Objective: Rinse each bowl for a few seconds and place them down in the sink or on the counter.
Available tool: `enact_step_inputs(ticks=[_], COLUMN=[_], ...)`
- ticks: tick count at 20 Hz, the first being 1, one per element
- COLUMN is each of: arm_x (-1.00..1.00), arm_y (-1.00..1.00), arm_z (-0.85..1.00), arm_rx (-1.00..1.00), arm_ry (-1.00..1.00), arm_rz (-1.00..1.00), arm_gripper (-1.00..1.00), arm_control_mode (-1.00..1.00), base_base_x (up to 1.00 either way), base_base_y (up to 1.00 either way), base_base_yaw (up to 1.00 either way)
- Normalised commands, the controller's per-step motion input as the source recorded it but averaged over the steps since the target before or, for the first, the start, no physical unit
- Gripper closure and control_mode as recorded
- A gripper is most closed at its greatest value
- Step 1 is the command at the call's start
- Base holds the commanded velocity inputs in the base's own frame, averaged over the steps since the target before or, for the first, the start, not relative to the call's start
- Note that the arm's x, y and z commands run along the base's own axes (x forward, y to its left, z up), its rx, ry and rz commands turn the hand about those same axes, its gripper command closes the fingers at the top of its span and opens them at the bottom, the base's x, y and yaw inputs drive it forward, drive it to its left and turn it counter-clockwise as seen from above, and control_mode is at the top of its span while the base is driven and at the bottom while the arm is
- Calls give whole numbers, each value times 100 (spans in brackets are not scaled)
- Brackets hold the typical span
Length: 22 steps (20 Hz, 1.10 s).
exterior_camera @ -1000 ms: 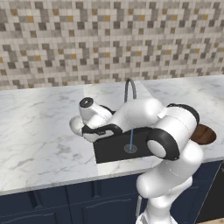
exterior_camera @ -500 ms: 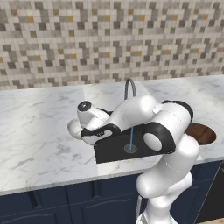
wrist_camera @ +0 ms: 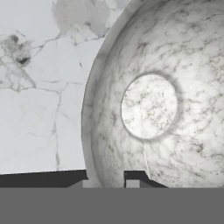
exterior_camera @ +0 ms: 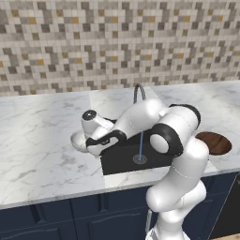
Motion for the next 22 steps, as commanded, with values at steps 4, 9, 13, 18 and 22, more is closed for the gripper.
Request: enact_step_inputs(ticks=[4, 9, 13, 18, 22], arm_x=[6, 4, 7, 5, 2], arm_y=[5, 4, 5, 9, 14], arm_z=[-24, -25, -26, -27, -20], arm_rx=[1, 0, 0, 0, -1], arm_ry=[3, 2, 3, 3, 2], arm_rz=[0, 0, 0, 0, 0], arm_gripper=[100, 100, 100, 100, -100], arm_control_mode=[-100, -100, -100, -100, -100], base_base_x=[0, 0, 0, 0, 0], base_base_y=[0, 0, 0, 0, 0], base_base_yaw=[0, 0, 0, 0, 0])
